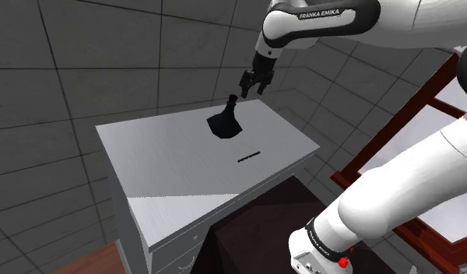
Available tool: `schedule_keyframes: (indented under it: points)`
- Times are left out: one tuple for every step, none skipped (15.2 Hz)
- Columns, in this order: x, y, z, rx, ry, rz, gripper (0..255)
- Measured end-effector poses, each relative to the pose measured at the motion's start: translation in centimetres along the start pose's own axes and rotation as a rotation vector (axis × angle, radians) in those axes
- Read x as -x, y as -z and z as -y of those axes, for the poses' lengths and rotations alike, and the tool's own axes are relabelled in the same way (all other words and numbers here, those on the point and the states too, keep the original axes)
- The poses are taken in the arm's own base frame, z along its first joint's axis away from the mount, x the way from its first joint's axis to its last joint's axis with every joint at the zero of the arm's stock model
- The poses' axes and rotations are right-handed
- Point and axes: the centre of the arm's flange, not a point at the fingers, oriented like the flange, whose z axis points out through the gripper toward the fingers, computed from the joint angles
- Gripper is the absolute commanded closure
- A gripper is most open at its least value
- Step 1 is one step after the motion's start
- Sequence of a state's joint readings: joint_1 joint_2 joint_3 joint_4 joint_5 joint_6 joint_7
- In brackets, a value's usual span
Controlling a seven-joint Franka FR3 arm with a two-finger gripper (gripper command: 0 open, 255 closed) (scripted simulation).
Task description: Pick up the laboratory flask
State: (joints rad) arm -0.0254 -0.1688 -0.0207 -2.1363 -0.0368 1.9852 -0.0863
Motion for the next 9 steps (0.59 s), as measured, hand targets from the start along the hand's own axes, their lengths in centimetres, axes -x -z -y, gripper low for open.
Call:
schedule_keyframes:
  points:
    - [-1.2,-0.6,-0.5,-0.006,-0.004,0.001,0]
    - [-2.6,-1.2,-0.9,-0.012,-0.007,0.003,0]
    - [-3.8,-1.8,-0.9,-0.018,-0.011,0.005,0]
    - [-5.0,-2.4,-1.0,-0.024,-0.014,0.007,0]
    - [-6.0,-3.2,-1.3,-0.030,-0.018,0.009,0]
    - [-7.1,-3.9,-1.6,-0.037,-0.021,0.011,0]
    - [-7.9,-4.7,-1.9,-0.043,-0.025,0.013,0]
    - [-8.9,-5.3,-2.4,-0.048,-0.028,0.014,0]
    - [-9.4,-5.9,-2.6,-0.051,-0.030,0.015,0]
